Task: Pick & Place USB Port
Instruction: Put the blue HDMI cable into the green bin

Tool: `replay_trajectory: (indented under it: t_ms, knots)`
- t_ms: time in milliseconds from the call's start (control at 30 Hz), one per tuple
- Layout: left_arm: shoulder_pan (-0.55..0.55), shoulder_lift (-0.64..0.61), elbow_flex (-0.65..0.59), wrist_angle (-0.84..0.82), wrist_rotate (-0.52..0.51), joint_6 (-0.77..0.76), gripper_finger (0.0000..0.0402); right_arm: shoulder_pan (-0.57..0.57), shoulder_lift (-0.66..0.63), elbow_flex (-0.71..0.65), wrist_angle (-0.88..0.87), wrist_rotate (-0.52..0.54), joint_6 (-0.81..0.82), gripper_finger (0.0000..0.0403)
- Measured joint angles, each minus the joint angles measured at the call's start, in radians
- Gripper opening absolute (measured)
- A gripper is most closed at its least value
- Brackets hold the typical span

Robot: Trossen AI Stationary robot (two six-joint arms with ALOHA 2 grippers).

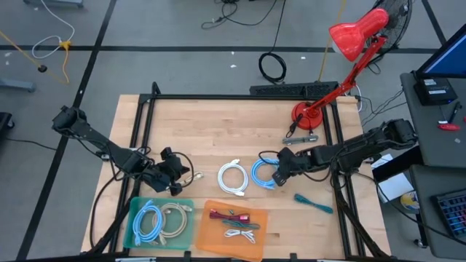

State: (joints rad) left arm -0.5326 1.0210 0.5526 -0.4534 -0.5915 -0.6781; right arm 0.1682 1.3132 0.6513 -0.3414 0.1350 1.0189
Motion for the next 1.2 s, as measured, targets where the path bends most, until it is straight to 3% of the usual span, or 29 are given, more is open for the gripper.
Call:
replay_trajectory:
  t_ms: [267,567,733,967,1200]
  knots:
    - [0.0,0.0,0.0,0.002,0.003,0.002,0.0024,-0.015,0.018,0.013,-0.014,0.008,0.02,0.0175]
    - [0.0,0.0,0.0,0.008,0.005,0.008,0.0024,-0.052,0.173,0.018,0.013,-0.004,0.013,0.0184]
    - [0.0,0.0,0.0,0.012,0.006,0.012,0.0024,-0.054,0.214,0.027,-0.03,-0.029,0.039,0.0146]
    - [0.0,0.0,0.0,0.01,0.008,0.015,0.0024,-0.02,0.203,0.137,-0.135,0.026,-0.011,0.0028]
    - [0.0,0.0,0.0,-0.044,-0.037,-0.018,0.0024,0.03,0.201,0.332,-0.088,0.179,-0.151,0.0028]
